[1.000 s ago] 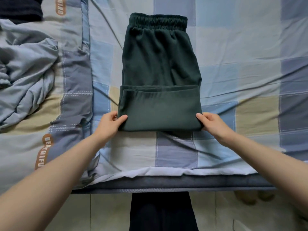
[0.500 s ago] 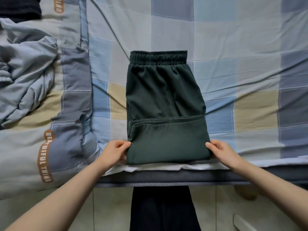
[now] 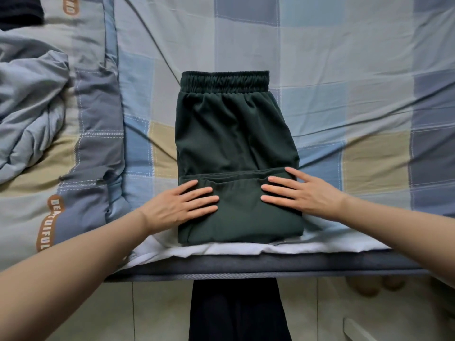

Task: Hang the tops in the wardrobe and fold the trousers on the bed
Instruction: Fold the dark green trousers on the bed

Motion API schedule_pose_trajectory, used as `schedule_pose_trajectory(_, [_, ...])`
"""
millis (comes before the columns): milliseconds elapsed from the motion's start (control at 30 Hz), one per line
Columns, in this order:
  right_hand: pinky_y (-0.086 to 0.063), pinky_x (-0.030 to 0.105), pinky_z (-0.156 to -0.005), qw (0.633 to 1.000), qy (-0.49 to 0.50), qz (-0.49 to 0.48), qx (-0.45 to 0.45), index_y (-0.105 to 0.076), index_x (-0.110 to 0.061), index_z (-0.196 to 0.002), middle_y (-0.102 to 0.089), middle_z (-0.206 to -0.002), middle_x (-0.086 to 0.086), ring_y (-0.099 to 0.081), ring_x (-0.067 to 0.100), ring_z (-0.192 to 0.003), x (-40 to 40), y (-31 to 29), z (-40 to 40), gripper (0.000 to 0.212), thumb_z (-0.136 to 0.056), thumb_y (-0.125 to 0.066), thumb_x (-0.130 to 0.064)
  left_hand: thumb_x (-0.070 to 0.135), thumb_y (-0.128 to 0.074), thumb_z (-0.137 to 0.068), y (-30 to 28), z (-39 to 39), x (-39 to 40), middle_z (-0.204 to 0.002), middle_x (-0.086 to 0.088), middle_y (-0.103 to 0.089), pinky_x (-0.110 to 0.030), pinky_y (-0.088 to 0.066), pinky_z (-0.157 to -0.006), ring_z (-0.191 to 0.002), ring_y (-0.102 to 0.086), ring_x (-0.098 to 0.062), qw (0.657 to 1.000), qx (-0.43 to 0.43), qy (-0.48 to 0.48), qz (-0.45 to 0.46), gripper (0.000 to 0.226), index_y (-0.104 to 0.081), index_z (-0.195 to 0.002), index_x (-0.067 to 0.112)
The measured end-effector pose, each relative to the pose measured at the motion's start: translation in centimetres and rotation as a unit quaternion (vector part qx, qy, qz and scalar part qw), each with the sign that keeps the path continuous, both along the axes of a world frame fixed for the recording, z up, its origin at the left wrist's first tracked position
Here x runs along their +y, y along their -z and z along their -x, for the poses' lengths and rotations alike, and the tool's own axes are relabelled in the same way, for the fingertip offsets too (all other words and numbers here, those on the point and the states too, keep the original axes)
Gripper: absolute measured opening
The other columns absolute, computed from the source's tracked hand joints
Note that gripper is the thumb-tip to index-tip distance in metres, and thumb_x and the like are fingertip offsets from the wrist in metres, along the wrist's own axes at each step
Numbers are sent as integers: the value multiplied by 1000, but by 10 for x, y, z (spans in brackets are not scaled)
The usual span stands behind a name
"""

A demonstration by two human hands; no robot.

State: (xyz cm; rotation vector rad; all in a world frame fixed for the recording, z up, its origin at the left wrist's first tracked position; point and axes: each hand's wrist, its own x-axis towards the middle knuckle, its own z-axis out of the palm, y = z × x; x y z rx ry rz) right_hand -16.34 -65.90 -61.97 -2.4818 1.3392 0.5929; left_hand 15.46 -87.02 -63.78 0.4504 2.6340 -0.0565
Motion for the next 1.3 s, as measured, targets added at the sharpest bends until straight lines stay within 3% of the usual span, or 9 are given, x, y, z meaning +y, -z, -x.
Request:
schedule_pose_trajectory(233, [-24, 47, -116, 988, 86, -43, -122, -33, -20, -148, -31, -154, -1, -28, 21, -142, -4, 3, 15, 56, -95, -36, -3, 12, -24, -87, -8, -4, -5, -158, -4, -28, -53, -27, -115, -145, -28, -27, 992, -29, -104, -60, 66, -33, -151, 25])
schedule_pose_trajectory(333, [-13, 37, -120, 943, 195, -137, -232, -36, -27, -146, -31, -153, -9, -21, 11, -144, -3, -4, 10, 70, -86, -49, 5, 5, -24, -80, -21, 0, -4, -161, 8, -12, -42, -6, -123, -150, -6, -16, 968, -80, -166, -168, 77, -24, -153, 32])
schedule_pose_trajectory(433, [-35, 28, -110, 743, 458, -253, -416, -60, -31, -126, -58, -132, -12, -47, -4, -125, -15, -26, 7, 53, -89, -50, 6, -14, -39, -87, -36, 17, -16, -150, 8, -42, -27, -21, -119, -142, -27, 3, 764, -217, -401, -456, 65, -46, -141, 21])
schedule_pose_trajectory(533, [-49, 34, -83, 496, 654, -199, -536, -67, -23, -101, -72, -98, -7, -65, 5, -92, -29, -41, 25, 18, -93, -57, -10, 8, -50, -96, -47, 40, -51, -123, -3, -67, -30, -51, -92, -117, -62, -16, 430, -158, -633, -625, 29, -62, -122, 9])
schedule_pose_trajectory(600, [-54, 33, -79, 370, 695, -198, -584, -63, -21, -111, -70, -107, -1, -68, 12, -92, -40, -42, 39, 20, -94, -53, -20, 18, -55, -93, -48, 55, -72, -111, -4, -70, -30, -54, -75, -91, -68, -19, 299, -47, -721, -624, 21, -68, -109, 17])
schedule_pose_trajectory(733, [-55, 29, -79, 296, 765, -130, -557, -55, -20, -128, -65, -121, -4, -65, 13, -103, -79, -26, 37, 42, -90, -61, -37, 40, -65, -90, -34, 98, -75, -94, 10, -67, -21, -49, -56, -75, -66, -7, 327, 61, -802, -495, 32, -57, -117, 24])
schedule_pose_trajectory(967, [-44, 28, -88, 440, 815, 79, -369, -53, -12, -116, -58, -104, -5, -57, 21, -105, -119, -3, 19, 31, -94, -53, -34, 37, -62, -89, -29, 129, -55, -83, 4, -58, -24, -32, -68, -78, -49, -17, 480, 235, -805, -256, 25, -52, -88, 14])
schedule_pose_trajectory(1100, [-39, 15, -67, 506, 711, 214, -438, -52, -19, -95, -53, -78, -17, -48, -7, -71, -119, -19, 29, 10, -98, -44, -24, 31, -50, -97, -40, 113, -52, -70, 4, -47, -24, -30, -62, -66, -36, -9, 457, 389, -754, -265, 25, -46, -77, 16])
schedule_pose_trajectory(1300, [-36, 27, -84, 539, 788, 55, -294, -54, -10, -122, -63, -116, 6, -55, 24, -108, -114, 13, 22, 30, -99, -46, -28, 30, -41, -103, -6, 92, -36, -95, -29, -61, -41, -35, -75, -92, -54, -42, 459, 157, -849, -208, 42, -56, -86, -5])
